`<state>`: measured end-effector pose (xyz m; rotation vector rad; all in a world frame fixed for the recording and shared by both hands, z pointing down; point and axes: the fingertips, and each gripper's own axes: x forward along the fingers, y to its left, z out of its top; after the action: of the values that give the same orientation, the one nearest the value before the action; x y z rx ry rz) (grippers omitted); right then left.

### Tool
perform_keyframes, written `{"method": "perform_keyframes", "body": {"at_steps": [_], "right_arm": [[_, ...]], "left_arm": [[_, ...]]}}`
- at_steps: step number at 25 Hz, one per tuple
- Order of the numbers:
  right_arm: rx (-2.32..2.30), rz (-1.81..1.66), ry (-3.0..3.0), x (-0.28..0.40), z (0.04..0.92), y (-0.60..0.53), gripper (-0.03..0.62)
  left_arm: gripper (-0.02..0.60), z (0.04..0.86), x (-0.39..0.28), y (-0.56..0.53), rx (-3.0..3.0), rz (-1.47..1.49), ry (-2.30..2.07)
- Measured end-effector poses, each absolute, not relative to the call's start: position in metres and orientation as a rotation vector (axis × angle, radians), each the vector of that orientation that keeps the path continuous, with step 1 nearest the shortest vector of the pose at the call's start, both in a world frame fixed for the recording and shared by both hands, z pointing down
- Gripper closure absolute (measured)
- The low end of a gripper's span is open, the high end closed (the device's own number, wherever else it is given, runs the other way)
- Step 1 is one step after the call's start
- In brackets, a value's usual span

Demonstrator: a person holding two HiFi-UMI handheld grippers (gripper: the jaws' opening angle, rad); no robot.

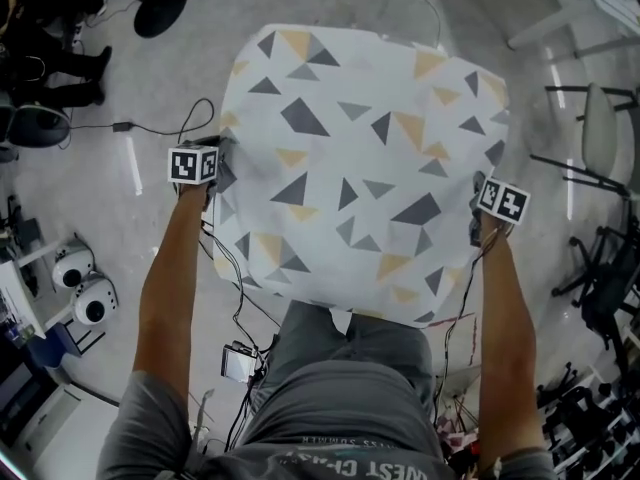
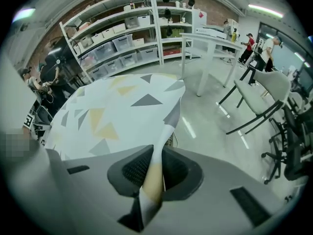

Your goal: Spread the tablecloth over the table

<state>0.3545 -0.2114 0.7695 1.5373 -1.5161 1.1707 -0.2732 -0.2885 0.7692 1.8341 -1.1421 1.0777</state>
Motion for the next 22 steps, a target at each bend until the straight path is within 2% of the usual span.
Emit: {"method": "perform_keyframes", "body": {"at_steps": [13,19,20,22], "right_arm": [[1.536,1.176,-1.486,0.360,0.770,-0.203,0.530],[1.510,1.223,-1.531,0.358,0.771,-0.202,0.528],[1.487,1.236,-1.549,0.357,0.771,-0.201,0.517],[1.435,1.268,-1.597,0.353,0.768,-0.197,0.450]], "left_arm": [[0.541,0.765,-0.269,-0.299,1.881,1.117,-1.235],[0.549,0.769,-0.272,-0.301,1.921,1.250,-1.261],[0.552,0.768,-0.273,-0.300,1.924,1.272,-1.273],[0.562,0.766,-0.280,-0.297,1.912,1.322,-1.307]]}}
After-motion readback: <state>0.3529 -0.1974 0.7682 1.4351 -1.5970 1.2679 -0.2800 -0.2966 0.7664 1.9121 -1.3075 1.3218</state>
